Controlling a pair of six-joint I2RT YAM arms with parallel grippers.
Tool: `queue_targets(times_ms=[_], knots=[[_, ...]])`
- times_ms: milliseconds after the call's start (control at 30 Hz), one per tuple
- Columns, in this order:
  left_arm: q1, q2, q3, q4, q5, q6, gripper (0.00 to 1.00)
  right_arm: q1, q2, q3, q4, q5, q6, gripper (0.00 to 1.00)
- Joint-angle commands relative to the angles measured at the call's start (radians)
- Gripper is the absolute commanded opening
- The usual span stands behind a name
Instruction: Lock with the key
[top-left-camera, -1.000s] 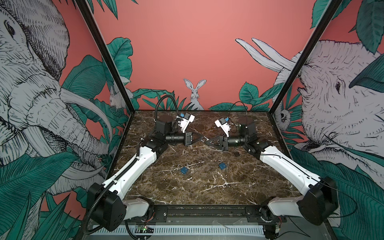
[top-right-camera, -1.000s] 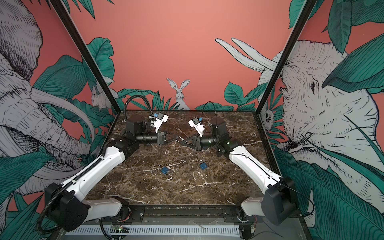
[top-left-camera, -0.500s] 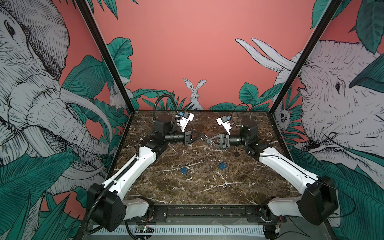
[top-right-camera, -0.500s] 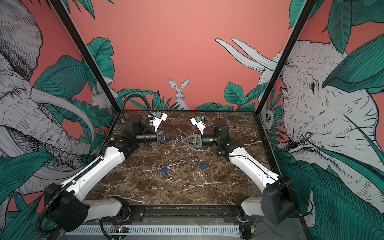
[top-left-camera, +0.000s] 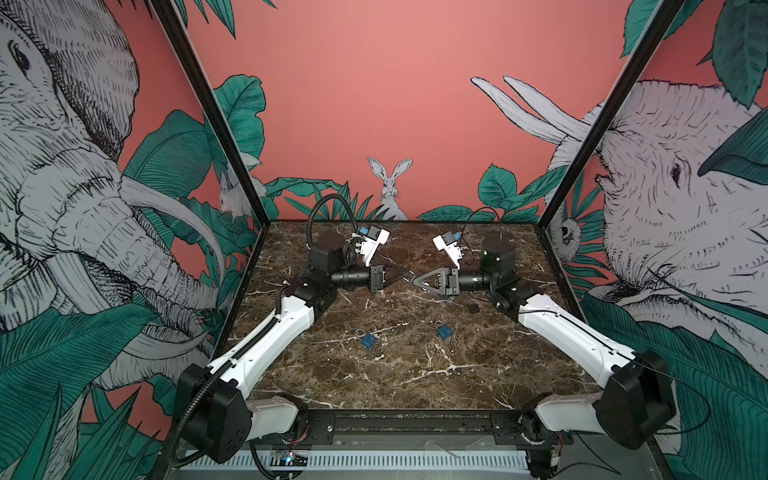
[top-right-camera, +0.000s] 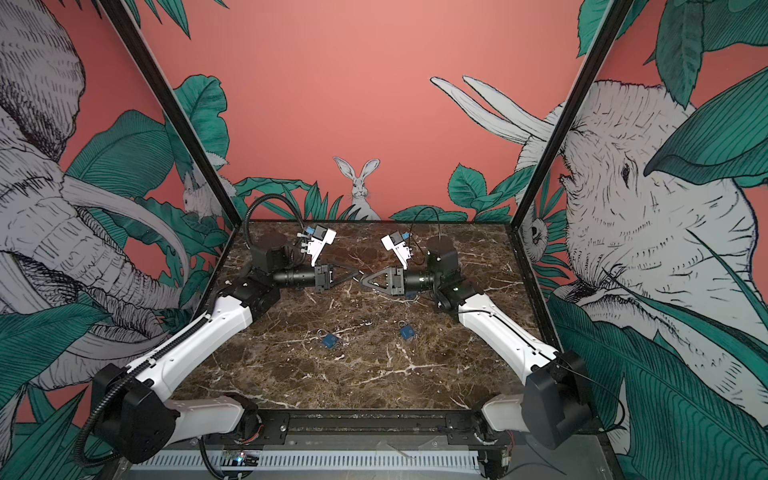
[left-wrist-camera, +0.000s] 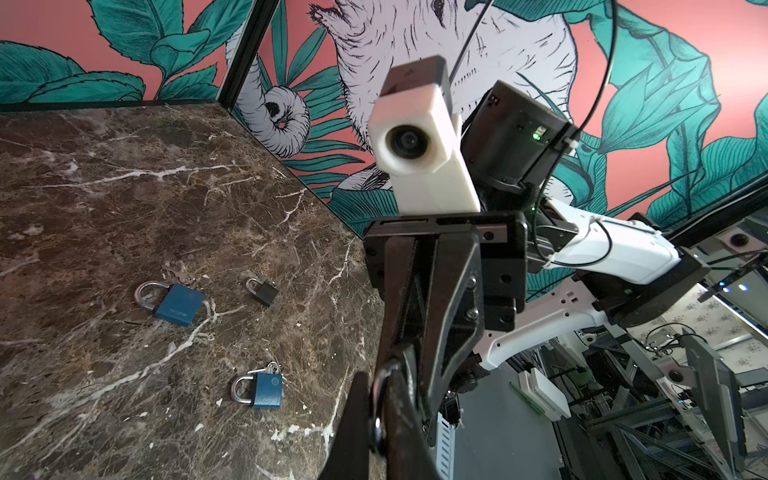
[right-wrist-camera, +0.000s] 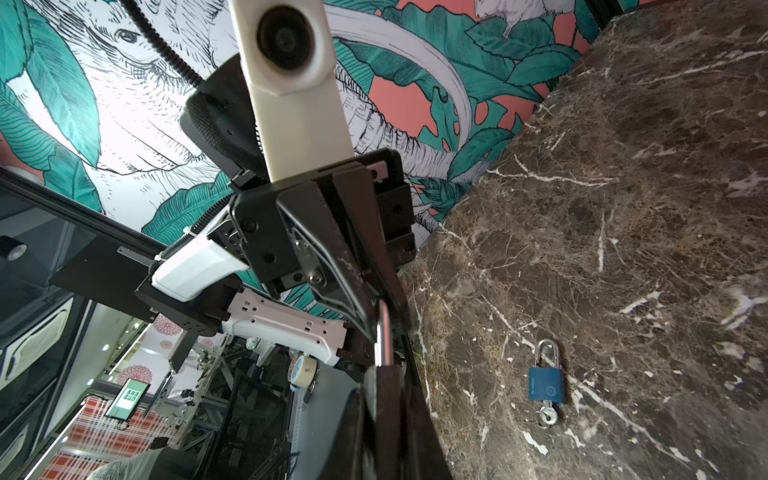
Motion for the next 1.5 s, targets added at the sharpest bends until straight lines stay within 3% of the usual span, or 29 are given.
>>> queue_targets(times_ms=[0,467,733,933,1100,1267,1467], knots=[[-0.06,0.045,-0.079,-0.138,-0.038,-0.005,0.0,0.024,-0.032,0.053,0.278,-0.033,-0.003,0.0],[-0.167,0.007,-0.134,-0.142,-0.044,-0.046,0.0,0.025,-0.011,0.051,0.27,-0.012,-0.024,0.0],[-0.182,-0.014,-0.158,-0.106,-0.073,-0.06,0.0,0.025,0.006,0.046,0.274,-0.006,-0.026,0.0],[-0.136,-0.028,-0.156,-0.067,-0.168,-0.069,0.0,0.021,-0.002,0.022,0.144,0.027,-0.127,0.0],[-0.038,-0.021,-0.191,0.119,-0.087,-0.196,0.0,0.018,-0.01,0.015,0.046,0.053,-0.197,0.0],[-0.031,-0.012,-0.126,0.087,-0.028,-0.183,0.0,0.018,-0.003,0.018,0.012,0.051,-0.214,0.0],[-0.025,-0.014,-0.083,0.083,-0.032,-0.188,0.0,0.019,0.0,0.005,0.006,0.054,-0.216,0.0]])
